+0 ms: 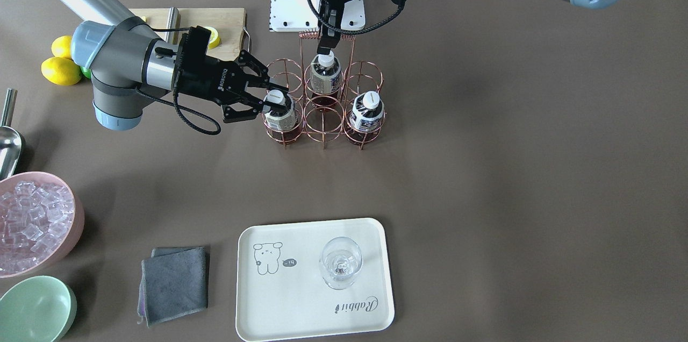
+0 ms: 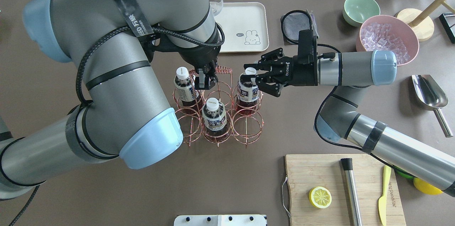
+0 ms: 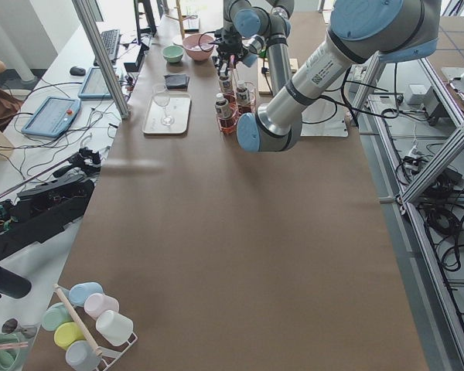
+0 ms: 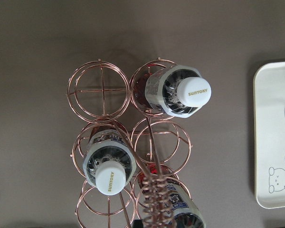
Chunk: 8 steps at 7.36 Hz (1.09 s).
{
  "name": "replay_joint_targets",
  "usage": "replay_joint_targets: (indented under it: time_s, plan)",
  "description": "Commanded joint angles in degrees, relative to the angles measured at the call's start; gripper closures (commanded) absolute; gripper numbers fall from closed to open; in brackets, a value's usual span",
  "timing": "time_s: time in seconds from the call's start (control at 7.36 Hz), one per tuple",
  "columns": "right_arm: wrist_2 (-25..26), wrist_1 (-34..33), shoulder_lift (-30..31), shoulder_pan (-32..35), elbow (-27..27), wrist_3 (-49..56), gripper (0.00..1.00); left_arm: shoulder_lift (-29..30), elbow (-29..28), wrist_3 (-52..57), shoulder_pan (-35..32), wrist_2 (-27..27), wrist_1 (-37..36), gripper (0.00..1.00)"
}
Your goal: Take tea from basket to plate
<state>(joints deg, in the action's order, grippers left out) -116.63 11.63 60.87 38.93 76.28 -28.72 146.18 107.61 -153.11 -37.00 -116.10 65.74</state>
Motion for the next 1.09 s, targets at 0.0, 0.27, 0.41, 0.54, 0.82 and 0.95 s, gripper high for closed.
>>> replay_joint_targets:
  time_s: [0.0,0.27,0.41,0.54,0.82,0.95]
  plan:
    - [0.00,0.06,0.21,0.61,2.11,-0.90,1.00,-0.10,0.05,0.00,0.00,0.00,-0.09,1.00]
    - [0.00,-0.29,-0.31,2.54,4.65,-3.69,1.00,-0.19,0.05,0.00,0.00,0.00,-0.09,1.00]
    - [0.00,-0.64,-0.40,3.77,6.58,-5.98,1.00,-0.28,0.05,0.00,0.00,0.00,-0.09,1.00]
    - [-0.26,-3.08,-0.40,5.52,9.82,-7.83,1.00,-0.28,-0.04,0.00,0.00,0.00,-0.09,1.00]
    - [-0.70,-8.17,-0.40,9.04,16.24,-10.55,1.00,-0.28,0.05,0.00,-0.09,0.00,-0.09,1.00]
    - [-0.79,-11.07,-0.58,11.67,18.18,-11.00,1.00,-0.36,0.05,0.09,-0.09,0.00,-0.09,1.00]
